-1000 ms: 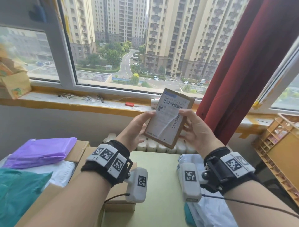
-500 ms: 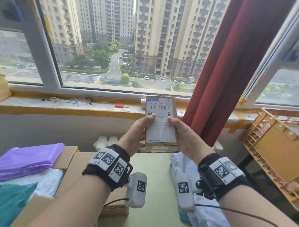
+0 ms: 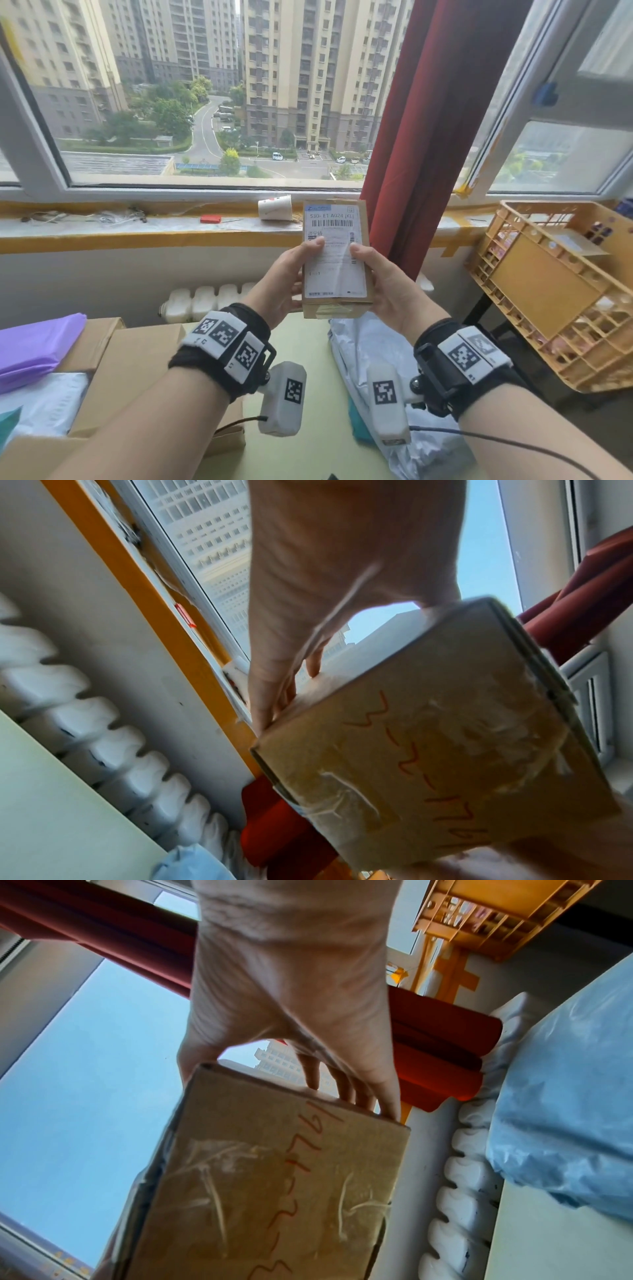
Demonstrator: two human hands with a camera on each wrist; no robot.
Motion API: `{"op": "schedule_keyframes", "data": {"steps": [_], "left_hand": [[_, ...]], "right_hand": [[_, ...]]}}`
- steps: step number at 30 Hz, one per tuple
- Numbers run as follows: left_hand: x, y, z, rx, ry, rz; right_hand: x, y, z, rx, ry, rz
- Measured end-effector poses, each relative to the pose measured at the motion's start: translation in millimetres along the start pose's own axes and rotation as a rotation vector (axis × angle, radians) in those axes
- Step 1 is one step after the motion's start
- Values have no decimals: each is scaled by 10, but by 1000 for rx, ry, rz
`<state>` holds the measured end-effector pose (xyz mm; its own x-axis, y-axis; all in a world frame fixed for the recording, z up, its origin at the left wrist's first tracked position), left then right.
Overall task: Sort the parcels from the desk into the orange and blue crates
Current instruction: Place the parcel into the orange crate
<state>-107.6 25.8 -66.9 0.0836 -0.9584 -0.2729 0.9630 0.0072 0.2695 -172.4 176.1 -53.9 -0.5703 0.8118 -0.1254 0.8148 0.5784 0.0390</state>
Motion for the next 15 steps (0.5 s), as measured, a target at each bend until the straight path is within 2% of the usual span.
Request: {"op": "schedule_keyframes", "data": {"steps": [8, 15], "left_hand": [[-780, -289, -146, 34, 24, -107], [-1753, -591, -356, 105, -6, -180]], "right_hand": [[771, 386, -71, -13, 16, 105], [1661, 879, -220, -13, -8, 209]]}}
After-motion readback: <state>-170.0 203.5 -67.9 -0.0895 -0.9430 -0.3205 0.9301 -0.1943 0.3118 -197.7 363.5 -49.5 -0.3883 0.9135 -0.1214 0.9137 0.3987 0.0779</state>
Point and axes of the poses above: each hand's wrist, its own y-axis away from the middle knuckle, its own x-axis out of the back of the hand, z = x × y, the point moved 3 cm from there along -y, towards the middle knuckle, and after that the axes turned 8 degrees about x, right-handed, at the moved point
